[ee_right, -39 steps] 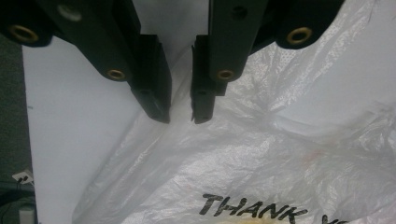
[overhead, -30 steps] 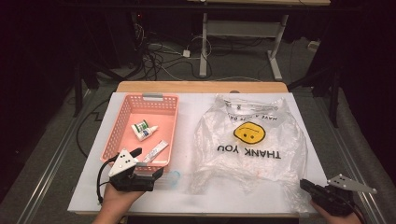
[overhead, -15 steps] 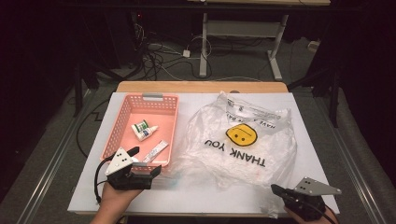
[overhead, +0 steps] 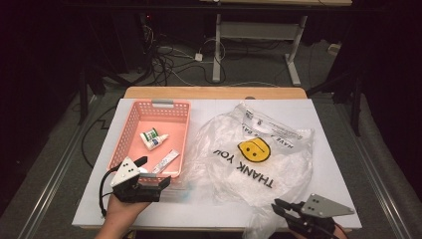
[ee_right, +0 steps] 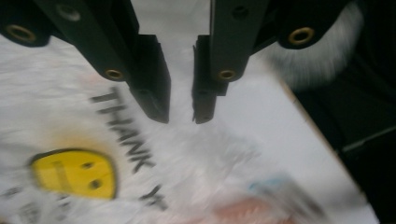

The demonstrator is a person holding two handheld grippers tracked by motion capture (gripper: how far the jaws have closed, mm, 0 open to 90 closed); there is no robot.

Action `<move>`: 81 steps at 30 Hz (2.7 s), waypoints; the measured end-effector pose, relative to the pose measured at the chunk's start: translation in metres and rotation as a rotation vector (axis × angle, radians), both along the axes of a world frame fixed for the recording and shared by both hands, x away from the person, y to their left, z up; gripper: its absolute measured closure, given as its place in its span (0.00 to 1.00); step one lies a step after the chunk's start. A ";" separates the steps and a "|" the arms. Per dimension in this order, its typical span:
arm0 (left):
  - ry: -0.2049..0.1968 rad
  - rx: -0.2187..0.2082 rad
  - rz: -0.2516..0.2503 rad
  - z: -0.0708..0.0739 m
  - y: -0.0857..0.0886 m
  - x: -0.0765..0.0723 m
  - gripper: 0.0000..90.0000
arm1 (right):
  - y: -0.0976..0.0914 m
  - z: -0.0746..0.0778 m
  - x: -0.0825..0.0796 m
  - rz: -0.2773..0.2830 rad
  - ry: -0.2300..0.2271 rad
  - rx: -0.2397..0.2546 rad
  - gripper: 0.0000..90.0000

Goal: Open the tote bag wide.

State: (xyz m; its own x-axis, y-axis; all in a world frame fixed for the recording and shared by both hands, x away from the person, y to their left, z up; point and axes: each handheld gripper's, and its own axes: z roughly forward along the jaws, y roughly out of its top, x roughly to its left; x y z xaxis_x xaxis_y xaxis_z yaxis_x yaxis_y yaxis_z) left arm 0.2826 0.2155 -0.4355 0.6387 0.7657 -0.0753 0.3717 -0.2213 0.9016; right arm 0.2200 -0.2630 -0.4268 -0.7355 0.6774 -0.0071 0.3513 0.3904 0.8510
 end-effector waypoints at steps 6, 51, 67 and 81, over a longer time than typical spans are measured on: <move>0.008 0.001 -0.004 0.000 -0.002 0.002 0.00 | -0.040 0.012 0.020 -0.174 -0.063 0.042 0.78; 0.001 0.015 -0.040 0.002 -0.014 0.000 0.00 | -0.200 -0.020 0.217 -0.715 0.113 -0.029 1.00; -0.006 0.015 -0.045 0.003 -0.011 0.003 0.00 | -0.211 -0.024 0.128 -0.729 0.036 -0.003 1.00; -0.009 0.006 -0.039 0.005 -0.008 0.003 0.00 | -0.167 0.020 0.114 -0.566 -0.082 0.051 0.67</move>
